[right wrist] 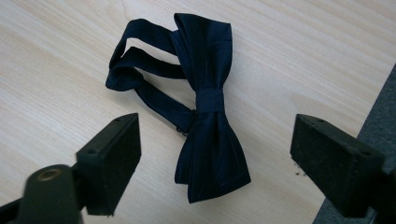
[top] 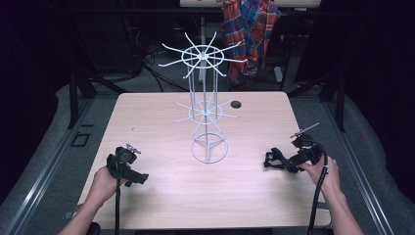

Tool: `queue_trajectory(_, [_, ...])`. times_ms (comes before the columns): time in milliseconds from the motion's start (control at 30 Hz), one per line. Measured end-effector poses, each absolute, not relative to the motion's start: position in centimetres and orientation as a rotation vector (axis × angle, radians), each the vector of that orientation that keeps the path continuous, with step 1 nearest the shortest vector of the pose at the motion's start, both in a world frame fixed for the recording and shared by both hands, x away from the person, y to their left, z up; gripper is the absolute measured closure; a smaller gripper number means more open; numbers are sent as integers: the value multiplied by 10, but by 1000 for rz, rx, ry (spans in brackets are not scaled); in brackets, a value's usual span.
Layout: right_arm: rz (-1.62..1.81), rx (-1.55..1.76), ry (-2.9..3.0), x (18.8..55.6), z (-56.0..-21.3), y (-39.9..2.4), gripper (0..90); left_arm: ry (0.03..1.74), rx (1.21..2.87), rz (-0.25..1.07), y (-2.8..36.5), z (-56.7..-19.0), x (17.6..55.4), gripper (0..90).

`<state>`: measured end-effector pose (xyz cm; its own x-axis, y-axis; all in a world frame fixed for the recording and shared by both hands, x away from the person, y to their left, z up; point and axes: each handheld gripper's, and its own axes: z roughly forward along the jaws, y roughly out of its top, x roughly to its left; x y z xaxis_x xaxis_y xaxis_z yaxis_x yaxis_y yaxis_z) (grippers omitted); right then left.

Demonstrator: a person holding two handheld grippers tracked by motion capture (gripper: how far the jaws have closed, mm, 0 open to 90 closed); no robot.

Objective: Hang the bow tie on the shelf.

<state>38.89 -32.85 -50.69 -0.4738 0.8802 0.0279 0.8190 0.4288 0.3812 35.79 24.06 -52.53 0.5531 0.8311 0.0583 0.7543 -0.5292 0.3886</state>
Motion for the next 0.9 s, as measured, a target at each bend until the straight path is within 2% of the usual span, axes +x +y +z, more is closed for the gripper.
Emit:
queue_trajectory(67, [524, 1511, 2498, 391, -510, -325, 252, 1307, 2473, 340, 241, -525, 358, 1])
queue_trajectory(133, [503, 1504, 2508, 393, -510, -324, 257, 1308, 2473, 340, 241, -525, 358, 1])
queue_trajectory(267, [482, 1514, 2496, 398, -517, -320, 364, 1306, 2477, 336, 240, -525, 358, 1])
queue_trajectory(767, [373, 1537, 2508, 406, -534, -316, 526, 1301, 2478, 342, 240, -526, 358, 2])
queue_trajectory(833, [372, 1539, 2509, 406, -536, -316, 559, 1301, 2479, 342, 240, -526, 358, 1])
queue_trajectory(867, [357, 1536, 2521, 406, -536, -315, 606, 1301, 2480, 339, 240, -525, 358, 2])
queue_trajectory(900, [357, 1536, 2521, 406, -536, -315, 606, 1301, 2480, 339, 240, -525, 358, 2])
